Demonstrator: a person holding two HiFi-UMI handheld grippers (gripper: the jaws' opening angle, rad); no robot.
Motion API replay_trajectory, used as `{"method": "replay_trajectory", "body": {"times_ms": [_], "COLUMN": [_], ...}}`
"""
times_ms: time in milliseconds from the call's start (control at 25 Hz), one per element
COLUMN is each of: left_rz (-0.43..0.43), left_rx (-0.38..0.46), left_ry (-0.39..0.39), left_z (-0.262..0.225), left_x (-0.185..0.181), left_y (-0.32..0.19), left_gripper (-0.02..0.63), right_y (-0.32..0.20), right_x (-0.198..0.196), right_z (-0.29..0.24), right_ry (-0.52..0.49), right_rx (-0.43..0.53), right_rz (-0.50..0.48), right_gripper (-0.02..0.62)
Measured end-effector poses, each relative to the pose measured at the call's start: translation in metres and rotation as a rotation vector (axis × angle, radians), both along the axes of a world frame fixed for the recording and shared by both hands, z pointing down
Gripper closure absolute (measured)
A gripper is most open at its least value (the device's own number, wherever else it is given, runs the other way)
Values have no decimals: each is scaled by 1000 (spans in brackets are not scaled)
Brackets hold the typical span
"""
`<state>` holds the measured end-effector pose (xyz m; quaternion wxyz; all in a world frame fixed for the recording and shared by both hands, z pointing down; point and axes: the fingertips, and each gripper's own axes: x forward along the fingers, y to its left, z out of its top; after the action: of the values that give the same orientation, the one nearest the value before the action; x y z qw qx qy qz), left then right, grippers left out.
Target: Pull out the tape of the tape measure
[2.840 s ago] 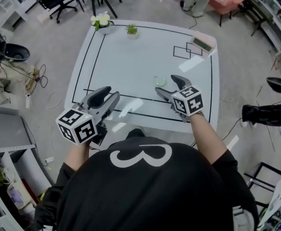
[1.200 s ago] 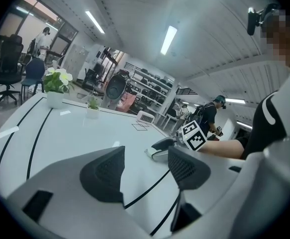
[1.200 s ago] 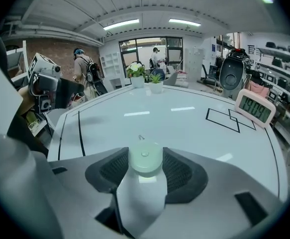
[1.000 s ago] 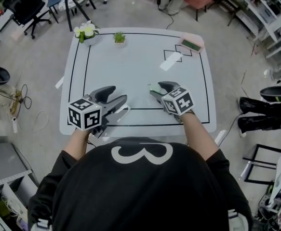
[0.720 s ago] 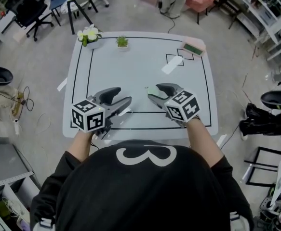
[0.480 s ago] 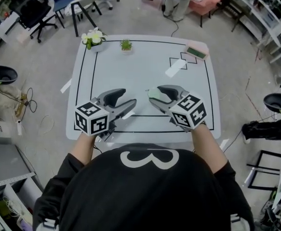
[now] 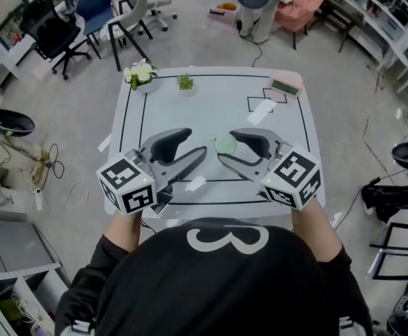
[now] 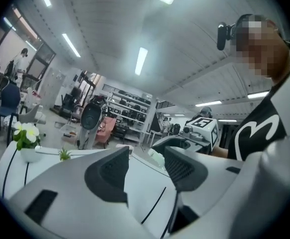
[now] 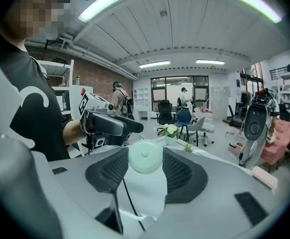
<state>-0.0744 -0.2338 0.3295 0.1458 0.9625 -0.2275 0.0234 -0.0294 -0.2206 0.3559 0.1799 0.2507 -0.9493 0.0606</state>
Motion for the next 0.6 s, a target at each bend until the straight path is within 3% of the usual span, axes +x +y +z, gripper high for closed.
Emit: {"method": "replay_trajectory", "body": {"times_ms": [280, 600], "left_rz": [51, 81], "left_rx": [137, 168], "left_ry": [-22, -74], "left_z": [-48, -56], "left_x": [25, 39], "left_y": [21, 38], "left_gripper": [412, 480], "right_y": [20, 36], "right_x": [12, 11], "right_z": [-47, -60], "right_ry": [-35, -17], "right_rx": [116, 156], "right_rz": [-47, -108], "right_gripper": [371, 371]}}
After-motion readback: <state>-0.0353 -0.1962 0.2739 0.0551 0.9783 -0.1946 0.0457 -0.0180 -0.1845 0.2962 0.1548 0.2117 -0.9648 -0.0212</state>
